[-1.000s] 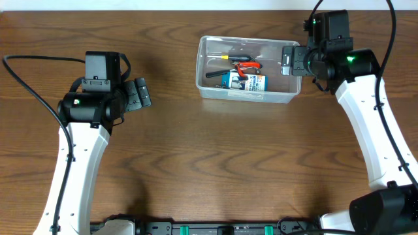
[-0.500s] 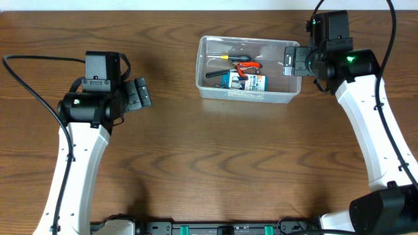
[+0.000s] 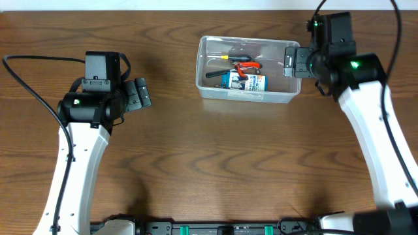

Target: Pack container

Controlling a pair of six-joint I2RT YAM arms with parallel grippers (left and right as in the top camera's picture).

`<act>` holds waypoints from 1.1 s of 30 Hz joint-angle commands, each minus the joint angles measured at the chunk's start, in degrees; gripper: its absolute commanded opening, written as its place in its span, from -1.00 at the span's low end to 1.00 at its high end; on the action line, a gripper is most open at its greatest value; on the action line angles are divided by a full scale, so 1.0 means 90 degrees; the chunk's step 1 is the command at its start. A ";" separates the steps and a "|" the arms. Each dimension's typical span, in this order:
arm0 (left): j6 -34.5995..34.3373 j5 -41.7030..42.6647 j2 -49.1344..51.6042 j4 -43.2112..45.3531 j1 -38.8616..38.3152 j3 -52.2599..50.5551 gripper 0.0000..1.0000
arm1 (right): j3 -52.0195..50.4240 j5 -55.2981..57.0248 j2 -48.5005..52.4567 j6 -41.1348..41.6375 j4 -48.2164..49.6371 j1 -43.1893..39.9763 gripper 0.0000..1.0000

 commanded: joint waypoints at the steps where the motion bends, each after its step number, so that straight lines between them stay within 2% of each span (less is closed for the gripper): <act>1: -0.0029 -0.0095 0.0002 -0.0019 0.0032 0.0075 0.96 | 0.0078 0.0056 -0.1195 -0.0029 0.0022 0.0294 0.99; 9: -0.0029 -0.0095 0.0002 -0.0019 0.0032 0.0075 0.96 | 0.0015 0.0260 -0.3650 -0.0117 -0.0012 0.0221 0.99; 16: -0.0029 -0.0097 0.0002 -0.0019 0.0032 0.0075 0.96 | -0.0794 0.0299 -0.5858 -0.0250 -0.0027 -0.0345 0.97; 25: -0.0029 -0.0095 0.0002 -0.0022 0.0032 0.0075 0.96 | -0.3121 0.0294 -0.8342 -0.0165 0.0078 -0.0665 0.99; 33: -0.0029 -0.0095 0.0002 -0.0019 0.0032 0.0075 0.96 | -0.5945 0.0078 -0.9539 0.0049 0.1821 -0.0668 0.98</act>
